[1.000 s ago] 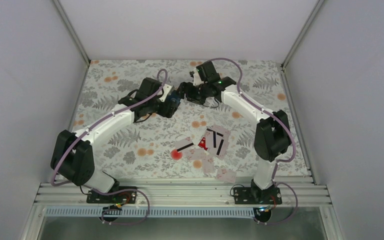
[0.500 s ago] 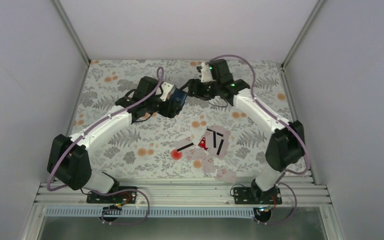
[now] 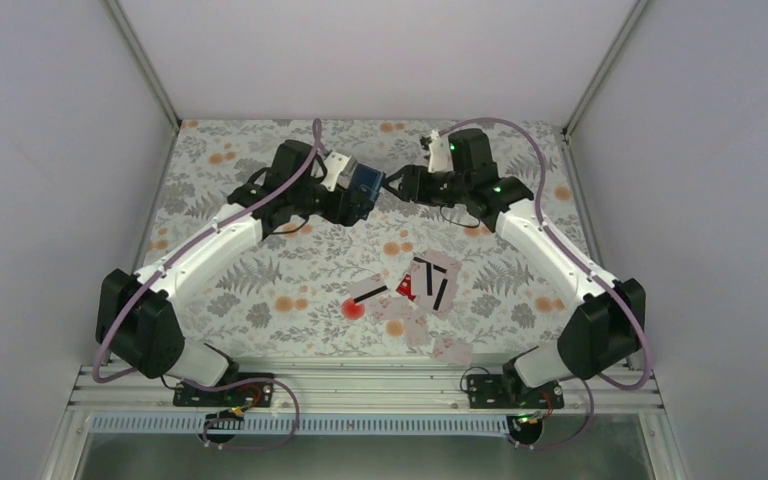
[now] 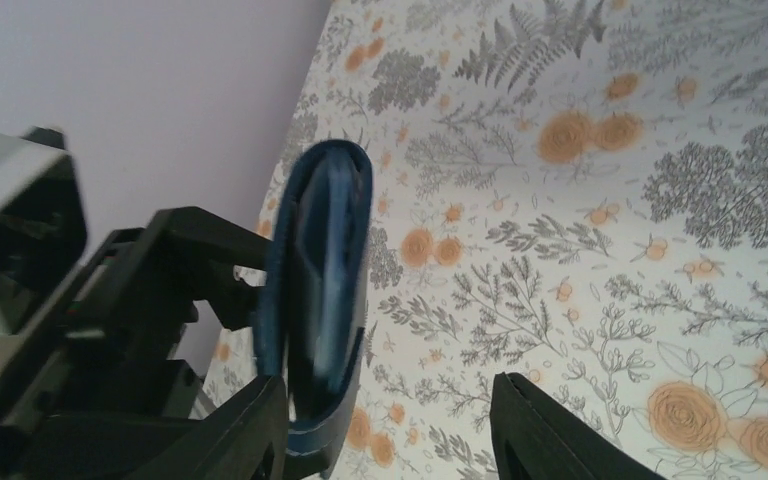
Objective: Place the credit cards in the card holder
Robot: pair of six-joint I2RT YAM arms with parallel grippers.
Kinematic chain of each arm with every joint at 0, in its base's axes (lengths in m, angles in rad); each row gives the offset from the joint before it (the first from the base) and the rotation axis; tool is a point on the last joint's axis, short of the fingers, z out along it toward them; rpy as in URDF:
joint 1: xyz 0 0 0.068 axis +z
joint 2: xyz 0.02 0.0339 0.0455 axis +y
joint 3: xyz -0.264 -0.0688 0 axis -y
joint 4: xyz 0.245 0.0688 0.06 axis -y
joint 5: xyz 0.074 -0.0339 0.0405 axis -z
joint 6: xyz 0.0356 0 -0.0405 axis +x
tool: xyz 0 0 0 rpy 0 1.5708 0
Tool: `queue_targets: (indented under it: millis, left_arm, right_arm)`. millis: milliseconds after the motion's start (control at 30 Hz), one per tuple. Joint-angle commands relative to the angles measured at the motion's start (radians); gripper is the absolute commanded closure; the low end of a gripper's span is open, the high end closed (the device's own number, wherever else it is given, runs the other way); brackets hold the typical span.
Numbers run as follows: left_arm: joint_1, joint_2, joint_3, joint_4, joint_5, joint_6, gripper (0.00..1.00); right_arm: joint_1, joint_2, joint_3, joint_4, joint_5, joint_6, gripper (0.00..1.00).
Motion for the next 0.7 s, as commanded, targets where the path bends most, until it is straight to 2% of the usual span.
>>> queue_targets:
  millis: [0, 167, 333, 567, 667]
  left_arm:
    - [0.001, 0.004, 0.036, 0.026, 0.080, -0.011, 0.22]
    - [-0.003, 0.000, 0.037, 0.016, 0.084, -0.004, 0.22]
    - [-0.004, -0.020, 0.025, 0.028, 0.101, -0.004, 0.22]
    - [-0.011, -0.046, 0.009, 0.041, 0.104, 0.007, 0.22]
    - [-0.017, -0.050, 0.010, 0.034, 0.092, 0.022, 0.22]
  right_arm:
    - [-0.003, 0.021, -0.012, 0.038, -0.070, -0.005, 0.49]
    - [0.000, 0.043, 0.009, 0.053, -0.139, -0.022, 0.50]
    - [-0.001, 0.061, 0.025, 0.040, -0.146, -0.029, 0.54]
    - [-0.001, 0.074, 0.031, 0.046, -0.160, -0.023, 0.69]
    - [0.000, 0.084, 0.031, 0.038, -0.175, -0.025, 0.85]
